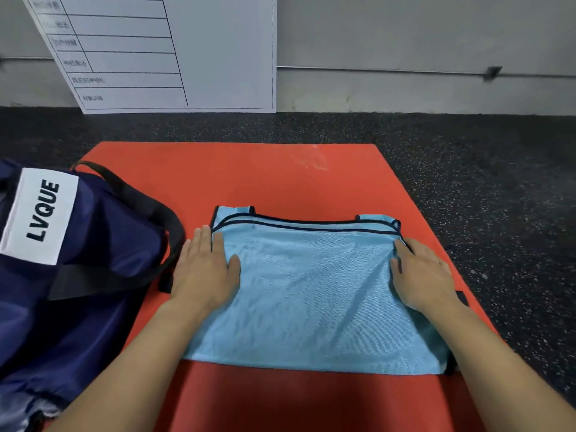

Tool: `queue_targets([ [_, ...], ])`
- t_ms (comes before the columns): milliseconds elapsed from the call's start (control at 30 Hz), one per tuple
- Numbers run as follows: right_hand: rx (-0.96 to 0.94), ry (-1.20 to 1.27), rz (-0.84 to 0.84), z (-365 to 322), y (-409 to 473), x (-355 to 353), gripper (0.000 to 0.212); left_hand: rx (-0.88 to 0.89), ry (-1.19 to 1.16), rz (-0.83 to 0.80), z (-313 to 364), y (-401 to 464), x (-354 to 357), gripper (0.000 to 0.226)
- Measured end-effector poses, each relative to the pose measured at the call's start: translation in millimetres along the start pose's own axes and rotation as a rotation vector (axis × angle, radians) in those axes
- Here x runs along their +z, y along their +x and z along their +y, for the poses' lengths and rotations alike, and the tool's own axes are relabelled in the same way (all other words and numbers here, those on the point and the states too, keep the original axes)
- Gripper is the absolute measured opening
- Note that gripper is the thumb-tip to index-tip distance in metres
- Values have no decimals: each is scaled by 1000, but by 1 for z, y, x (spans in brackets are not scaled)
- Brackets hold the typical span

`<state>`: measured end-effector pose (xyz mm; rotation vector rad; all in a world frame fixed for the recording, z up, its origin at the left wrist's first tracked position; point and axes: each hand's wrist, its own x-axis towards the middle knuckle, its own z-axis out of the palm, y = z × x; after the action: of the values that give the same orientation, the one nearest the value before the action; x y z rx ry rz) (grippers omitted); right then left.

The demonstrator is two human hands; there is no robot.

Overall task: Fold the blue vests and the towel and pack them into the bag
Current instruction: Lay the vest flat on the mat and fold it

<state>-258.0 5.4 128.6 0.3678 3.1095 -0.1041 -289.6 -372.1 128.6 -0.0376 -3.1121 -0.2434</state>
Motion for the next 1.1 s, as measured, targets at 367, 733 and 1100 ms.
queue_targets([
  [367,-21,-83,-109,53,-58,-20,51,321,77,131,21,-69,-20,53],
  [733,68,-82,-245,53,-113,-54,38,193,184,61,-3,-117,-24,49],
  [1100,-298,172,-88,-4,-67,-38,64,42,352,-71,7,-113,-23,68],
])
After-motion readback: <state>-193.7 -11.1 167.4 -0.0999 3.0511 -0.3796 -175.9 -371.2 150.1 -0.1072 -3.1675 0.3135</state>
